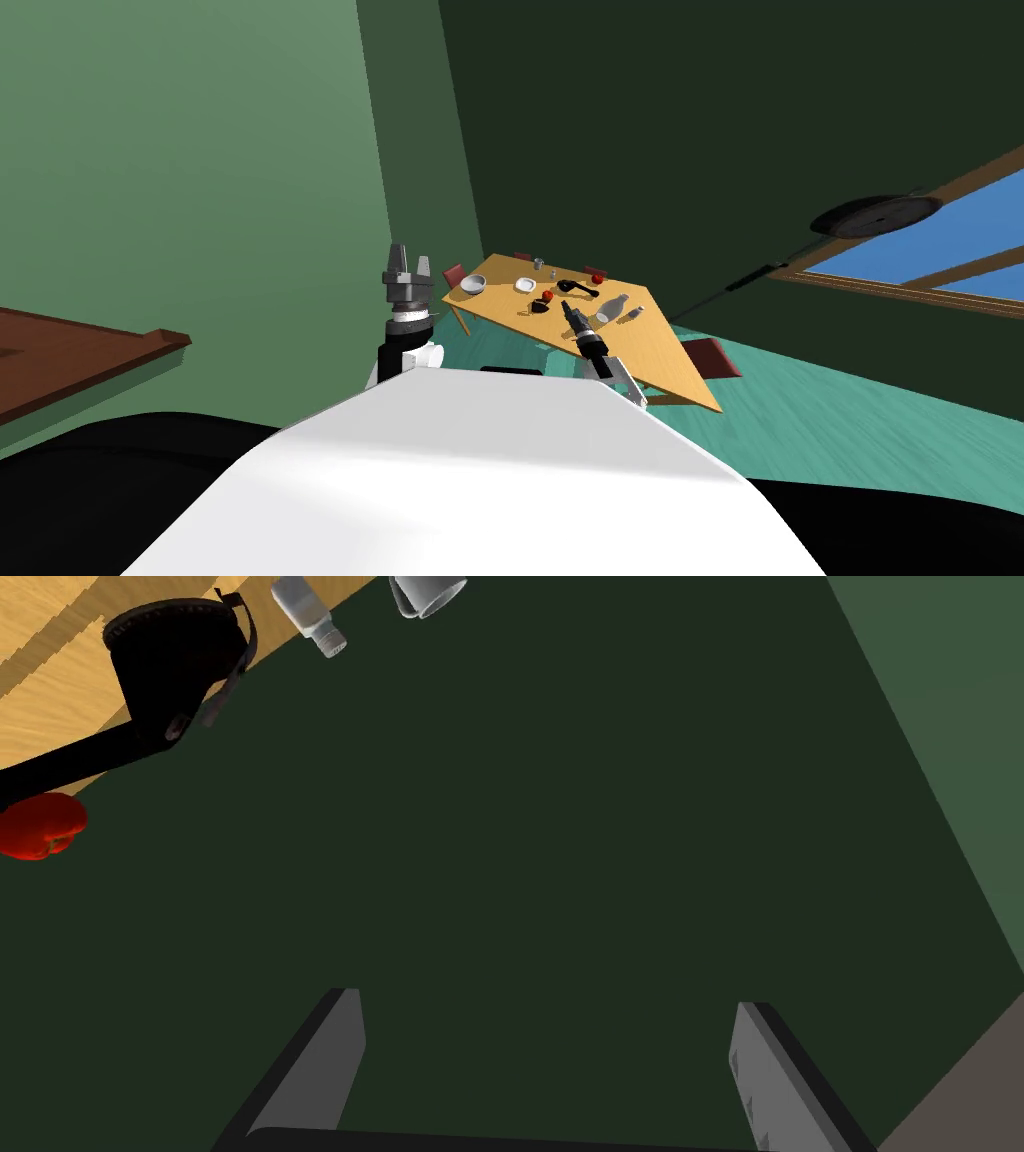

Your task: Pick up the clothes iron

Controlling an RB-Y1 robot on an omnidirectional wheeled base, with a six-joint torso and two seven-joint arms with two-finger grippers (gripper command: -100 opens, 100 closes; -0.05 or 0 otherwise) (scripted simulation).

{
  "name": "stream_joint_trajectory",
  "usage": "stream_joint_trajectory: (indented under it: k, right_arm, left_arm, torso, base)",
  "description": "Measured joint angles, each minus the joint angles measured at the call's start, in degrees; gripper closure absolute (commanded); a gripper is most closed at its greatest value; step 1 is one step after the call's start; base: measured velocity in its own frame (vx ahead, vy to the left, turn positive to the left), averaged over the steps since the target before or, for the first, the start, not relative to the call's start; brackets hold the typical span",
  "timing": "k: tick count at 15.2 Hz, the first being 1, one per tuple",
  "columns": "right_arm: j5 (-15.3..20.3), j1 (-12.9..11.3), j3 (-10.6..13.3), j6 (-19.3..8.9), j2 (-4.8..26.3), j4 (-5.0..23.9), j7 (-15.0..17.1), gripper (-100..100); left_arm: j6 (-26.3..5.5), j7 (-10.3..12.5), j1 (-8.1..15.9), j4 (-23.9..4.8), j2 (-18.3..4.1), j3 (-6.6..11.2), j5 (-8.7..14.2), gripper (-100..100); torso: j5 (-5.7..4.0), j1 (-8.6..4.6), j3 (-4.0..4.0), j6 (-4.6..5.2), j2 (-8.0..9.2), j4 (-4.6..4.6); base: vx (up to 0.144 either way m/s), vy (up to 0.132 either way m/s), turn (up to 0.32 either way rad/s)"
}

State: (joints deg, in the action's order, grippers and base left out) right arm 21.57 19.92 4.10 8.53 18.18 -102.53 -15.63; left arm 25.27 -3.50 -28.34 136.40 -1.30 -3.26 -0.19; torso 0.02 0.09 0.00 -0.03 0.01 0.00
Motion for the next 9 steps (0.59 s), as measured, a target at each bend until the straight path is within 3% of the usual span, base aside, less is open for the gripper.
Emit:
stream_joint_trajectory:
  k: [9]
  right_arm:
    - [10.19,-3.26,1.10,-5.91,3.43,9.00,-3.96,-100]
  left_arm:
    - [0.00,0.00,-0.01,0.00,0.00,0.01,0.00,0]
  torso:
    - [0.00,-0.01,0.00,0.05,0.00,0.00]
  base:
    - [0.001,0.024,0.199]
